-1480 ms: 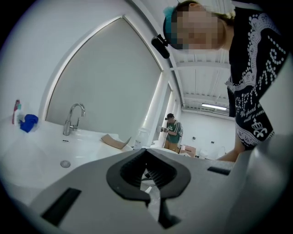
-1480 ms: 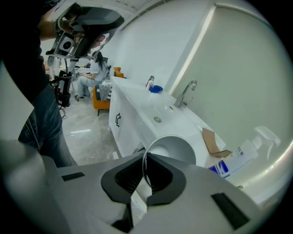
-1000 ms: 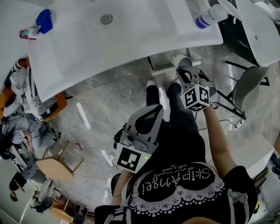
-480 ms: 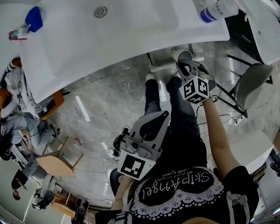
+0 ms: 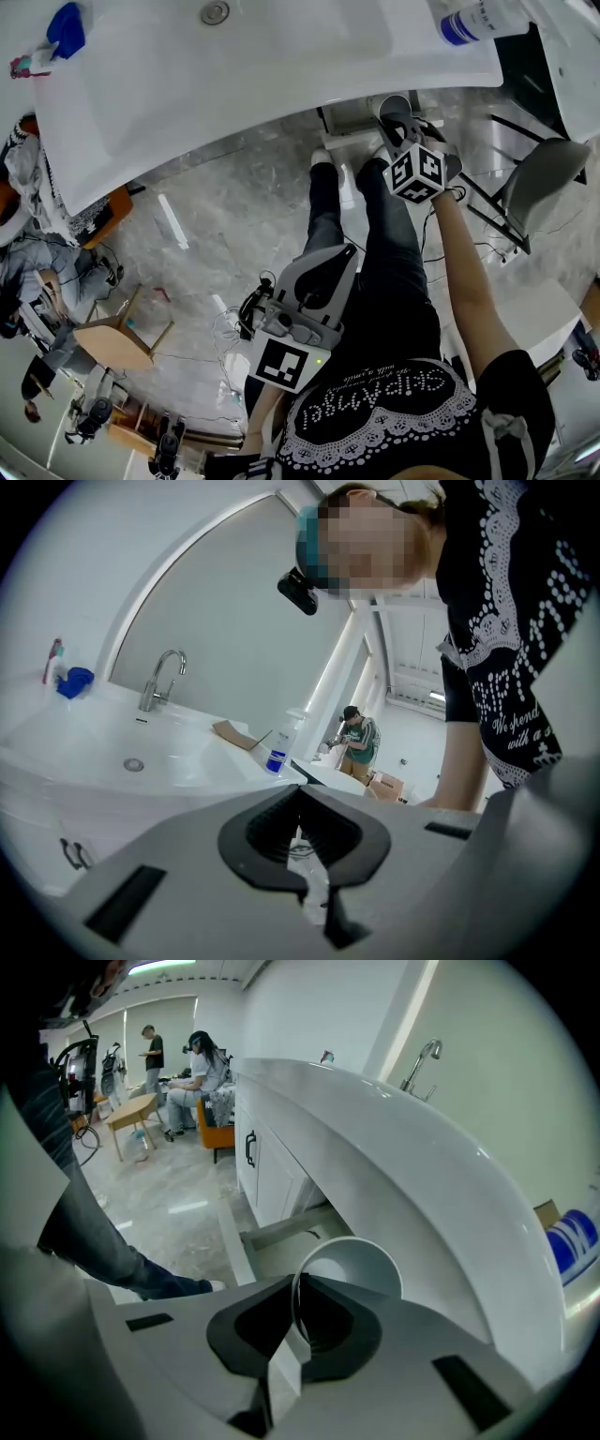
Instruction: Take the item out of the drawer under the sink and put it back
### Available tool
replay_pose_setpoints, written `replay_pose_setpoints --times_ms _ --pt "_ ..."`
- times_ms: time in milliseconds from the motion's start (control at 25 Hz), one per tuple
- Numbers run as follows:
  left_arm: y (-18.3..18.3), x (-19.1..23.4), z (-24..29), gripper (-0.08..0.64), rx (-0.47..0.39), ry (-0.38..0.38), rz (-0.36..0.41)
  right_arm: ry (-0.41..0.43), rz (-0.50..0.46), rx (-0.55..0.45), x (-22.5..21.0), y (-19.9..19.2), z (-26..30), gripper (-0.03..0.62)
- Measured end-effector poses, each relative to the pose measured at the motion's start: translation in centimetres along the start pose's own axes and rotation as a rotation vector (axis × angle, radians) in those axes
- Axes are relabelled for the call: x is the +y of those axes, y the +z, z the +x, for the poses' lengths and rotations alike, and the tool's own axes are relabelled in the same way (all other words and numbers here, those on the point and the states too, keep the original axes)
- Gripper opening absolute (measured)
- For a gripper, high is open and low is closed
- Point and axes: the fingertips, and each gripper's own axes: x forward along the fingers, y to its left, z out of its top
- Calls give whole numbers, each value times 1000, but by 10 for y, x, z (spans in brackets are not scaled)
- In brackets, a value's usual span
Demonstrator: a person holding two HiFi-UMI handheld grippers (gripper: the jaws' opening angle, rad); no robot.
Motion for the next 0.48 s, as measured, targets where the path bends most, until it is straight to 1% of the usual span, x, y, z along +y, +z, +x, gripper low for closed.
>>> replay_pose_setpoints --times_ms 120,320,480 --pt "0 1 -3 3 -5 5 -12 13 -5 12 -1 -1 8 23" --pt "8 5 -7 3 -37 11 -28 35 -8 24 0 0 20 23" --pt "8 8 -10 3 -39 28 -35 59 -15 41 4 -3 30 23"
